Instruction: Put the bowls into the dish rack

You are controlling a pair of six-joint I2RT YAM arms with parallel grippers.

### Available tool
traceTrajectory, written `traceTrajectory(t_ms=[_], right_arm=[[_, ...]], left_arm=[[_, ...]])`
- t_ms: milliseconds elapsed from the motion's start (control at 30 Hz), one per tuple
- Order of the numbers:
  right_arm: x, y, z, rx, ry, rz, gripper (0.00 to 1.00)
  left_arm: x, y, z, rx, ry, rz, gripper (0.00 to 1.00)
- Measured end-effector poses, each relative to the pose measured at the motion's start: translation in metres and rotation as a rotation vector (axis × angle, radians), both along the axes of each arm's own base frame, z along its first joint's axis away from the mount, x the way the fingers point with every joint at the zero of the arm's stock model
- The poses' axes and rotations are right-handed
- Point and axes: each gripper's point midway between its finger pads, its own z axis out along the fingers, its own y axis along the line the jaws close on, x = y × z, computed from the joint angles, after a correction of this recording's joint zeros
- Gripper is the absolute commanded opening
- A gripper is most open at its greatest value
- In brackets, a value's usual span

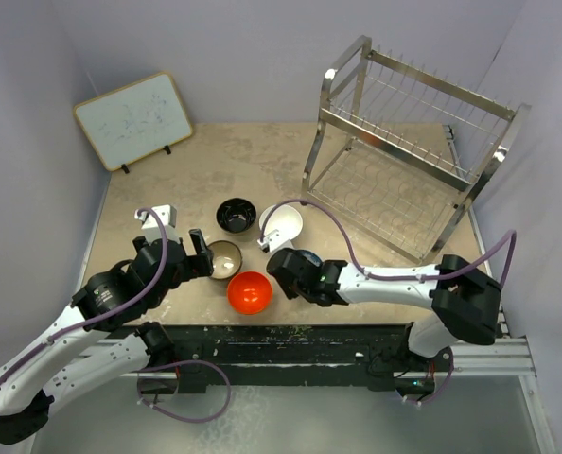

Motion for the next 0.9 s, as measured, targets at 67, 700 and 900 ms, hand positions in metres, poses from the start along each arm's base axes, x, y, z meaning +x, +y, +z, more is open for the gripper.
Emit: traceTrajectory(t_ms=[67, 700, 900], right_arm=[[0.003, 0.002, 0.006, 0.015, -0.009, -0.011, 0.0], [0.006, -0.012, 0.099, 0.333, 0.003, -0.1, 0.0], [0.031, -0.018, 0.123, 0.49, 0.006, -0.143, 0.0]], left_arm=[[0.0, 0.0, 0.0, 0.0, 0.0, 0.0, 0.99], [0.0, 0.0, 0.0, 0.0, 0.001, -0.001, 0.99], [0.0, -0.001, 0.0, -0.001, 0.002, -0.004, 0.99]])
